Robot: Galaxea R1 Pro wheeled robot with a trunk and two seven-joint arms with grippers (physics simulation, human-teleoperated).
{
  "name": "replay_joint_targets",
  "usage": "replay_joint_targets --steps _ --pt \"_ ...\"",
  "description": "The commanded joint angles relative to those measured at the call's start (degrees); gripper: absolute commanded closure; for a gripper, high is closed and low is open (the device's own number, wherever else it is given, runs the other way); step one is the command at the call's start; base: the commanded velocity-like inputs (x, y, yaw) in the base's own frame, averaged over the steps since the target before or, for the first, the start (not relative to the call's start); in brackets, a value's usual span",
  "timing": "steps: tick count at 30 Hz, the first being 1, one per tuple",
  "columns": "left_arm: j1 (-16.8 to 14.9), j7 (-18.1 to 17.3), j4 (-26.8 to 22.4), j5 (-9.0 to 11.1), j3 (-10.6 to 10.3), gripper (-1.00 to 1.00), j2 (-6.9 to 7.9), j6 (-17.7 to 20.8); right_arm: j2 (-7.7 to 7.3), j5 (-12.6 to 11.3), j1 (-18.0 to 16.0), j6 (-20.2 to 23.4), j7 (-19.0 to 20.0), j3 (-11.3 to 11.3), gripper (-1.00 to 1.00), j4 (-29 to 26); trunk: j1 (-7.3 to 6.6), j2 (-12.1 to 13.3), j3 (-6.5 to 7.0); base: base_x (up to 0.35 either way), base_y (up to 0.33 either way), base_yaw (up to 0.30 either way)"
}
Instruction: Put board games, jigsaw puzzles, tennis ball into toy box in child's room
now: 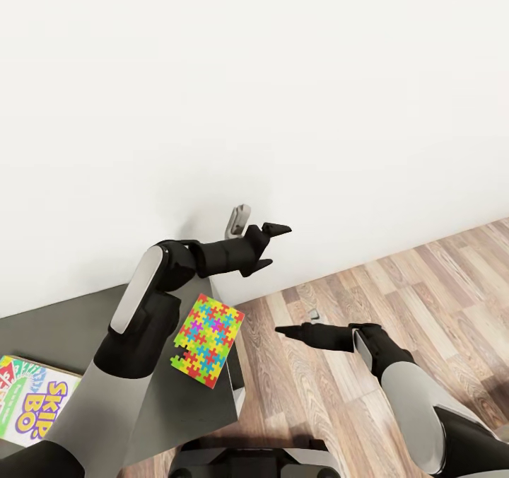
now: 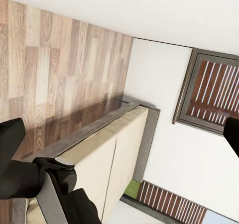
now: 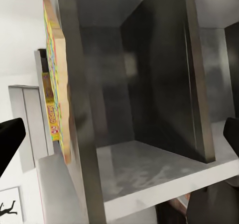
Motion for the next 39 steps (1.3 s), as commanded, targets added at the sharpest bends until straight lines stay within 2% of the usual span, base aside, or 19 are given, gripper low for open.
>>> replay_joint_targets --steps 1,39 --pt "-0.05 0.52 -0.03 0.44 0.06 -1.0 -0.02 0.05 0.04 0.52 -0.05 0.48 0.38 -0.33 -1.0 -0.03 0.03 -0.1 -0.08 0.0 0.0 0.0" --pt "0.0 0.46 -0.08 0.45 0.05 -1.0 0.29 0.2 -0.02 0.0 -0.74 0.32 0.42 0.01 -1.0 -0.16 0.03 -0.1 -0.08 0.0 0.0 0.011"
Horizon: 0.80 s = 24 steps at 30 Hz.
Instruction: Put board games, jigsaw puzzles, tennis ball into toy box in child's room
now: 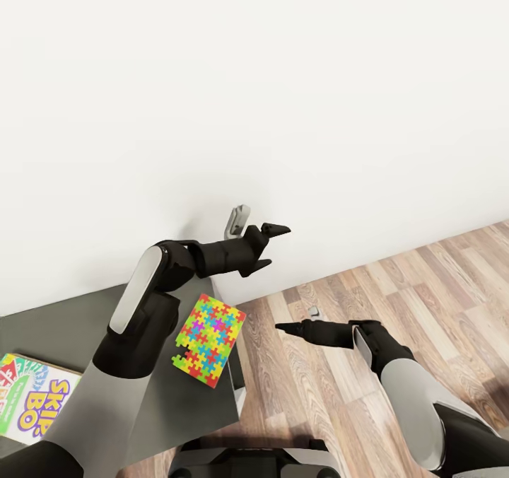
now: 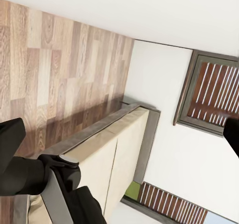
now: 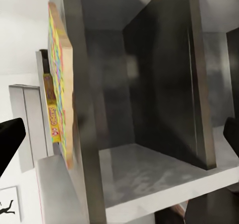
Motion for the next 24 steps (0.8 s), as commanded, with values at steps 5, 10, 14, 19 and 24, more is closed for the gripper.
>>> replay_joint_targets --steps 5,10,14,19,24 --pt "-0.06 0.51 -0.02 0.47 0.03 -1.0 -0.05 0.11 0.07 0.5 -0.23 0.5 0.38 -0.49 -1.0 -0.06 0.03 -0.1 -0.08 0.0 0.0 0.092" --pt "-0.12 0.5 -0.03 0.49 0.01 -1.0 -0.13 0.14 0.05 0.46 -0.32 0.49 0.39 -0.49 -1.0 -0.08 0.03 -0.1 -0.08 0.0 0.0 0.09" --pt "-0.15 0.5 -0.03 0.5 -0.01 -1.0 -0.17 0.15 0.07 0.43 -0.37 0.49 0.35 -0.53 -1.0 -0.04 0.03 -0.1 -0.08 0.0 0.0 0.069" --pt "-0.16 0.5 -0.03 0.51 -0.02 -1.0 -0.13 0.16 0.08 0.42 -0.39 0.49 0.3 -0.57 -1.0 -0.02 0.03 -0.1 -0.08 0.0 0.0 0.036" --pt "-0.17 0.5 -0.03 0.51 -0.03 -1.0 -0.14 0.16 0.04 0.41 -0.39 0.53 0.31 -0.62 -1.0 -0.01 0.03 -0.1 -0.08 0.0 0.0 0.019"
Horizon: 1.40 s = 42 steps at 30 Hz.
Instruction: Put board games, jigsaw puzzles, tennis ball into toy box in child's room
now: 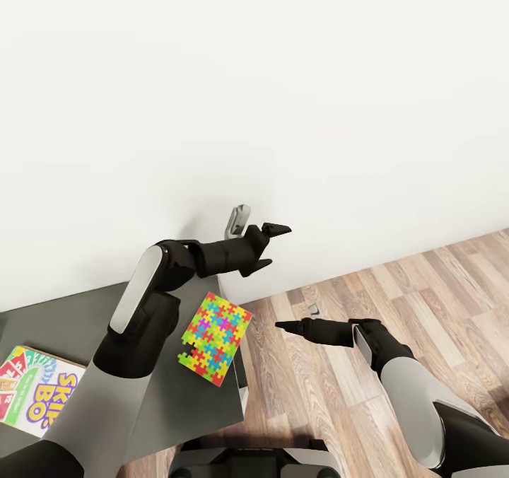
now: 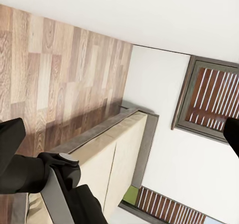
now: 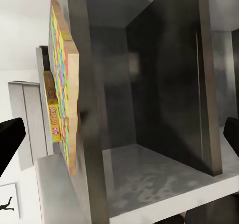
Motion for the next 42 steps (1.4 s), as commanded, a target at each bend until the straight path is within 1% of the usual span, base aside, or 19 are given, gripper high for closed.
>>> replay_joint_targets --steps 1,19,24,31,42 --pt "-0.07 0.53 -0.04 0.45 0.05 -1.0 -0.03 0.05 0.0 0.52 -0.05 0.52 0.37 -0.49 -1.0 -0.03 0.03 -0.1 -0.08 0.0 0.0 0.012" --pt "-0.11 0.53 -0.04 0.45 0.03 -1.0 -0.06 0.05 -0.33 0.51 -0.07 0.67 0.46 -0.6 -1.0 -0.02 0.03 -0.1 -0.08 0.0 0.0 0.004" --pt "-0.12 0.53 -0.04 0.45 0.0 -1.0 -0.09 0.05 -0.38 0.51 -0.07 0.73 0.46 -0.61 -1.0 -0.02 0.03 -0.1 -0.08 0.0 0.0 0.075" --pt "-0.14 0.53 -0.04 0.45 -0.02 -1.0 -0.11 0.05 -0.41 0.51 -0.07 0.78 0.49 -0.63 -1.0 -0.02 0.03 -0.1 -0.08 0.0 0.0 0.174" --pt "-0.14 0.53 -0.04 0.45 -0.04 -1.0 -0.07 0.05 -0.45 0.41 -0.08 0.81 0.49 -0.65 -1.0 -0.02 0.03 -0.1 -0.08 0.0 0.0 0.249"
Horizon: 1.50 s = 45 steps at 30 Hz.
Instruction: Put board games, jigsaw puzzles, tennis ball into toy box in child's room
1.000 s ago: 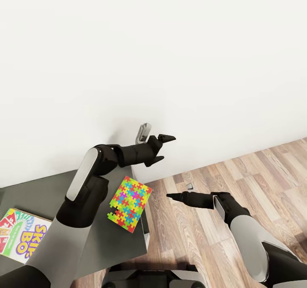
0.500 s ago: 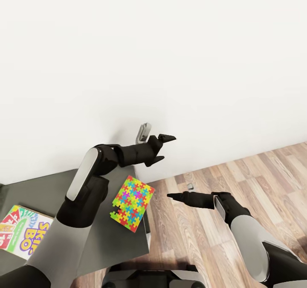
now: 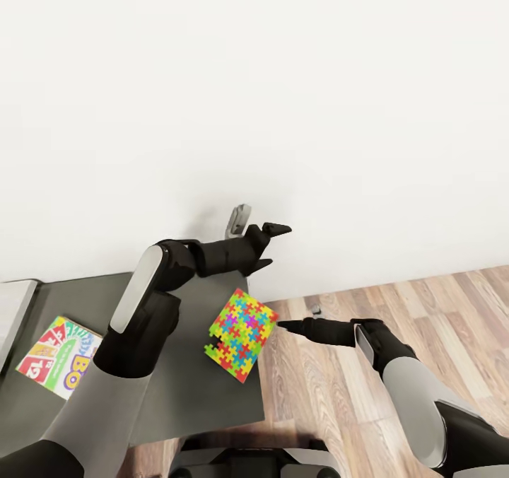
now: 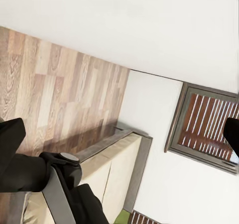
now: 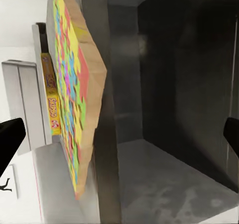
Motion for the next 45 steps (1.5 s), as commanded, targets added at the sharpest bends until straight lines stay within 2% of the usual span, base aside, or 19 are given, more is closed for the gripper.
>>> replay_joint_targets --steps 1,12,45 --pt "-0.06 0.52 -0.01 0.44 0.04 -1.0 -0.03 0.05 0.01 0.49 -0.03 0.53 0.38 -0.49 -1.0 -0.05 0.03 -0.1 -0.08 0.0 0.0 0.271" --pt "-0.06 0.52 -0.01 0.44 0.04 -1.0 -0.08 0.05 -0.15 0.28 -0.03 0.59 0.42 -0.53 -1.0 -0.05 0.03 -0.1 -0.08 0.0 0.0 0.162" --pt "-0.06 0.52 -0.01 0.44 0.04 -1.0 -0.09 0.05 -0.15 -0.01 -0.03 0.61 0.43 -0.54 -1.0 -0.05 0.03 -0.1 -0.08 0.0 0.0 0.031"
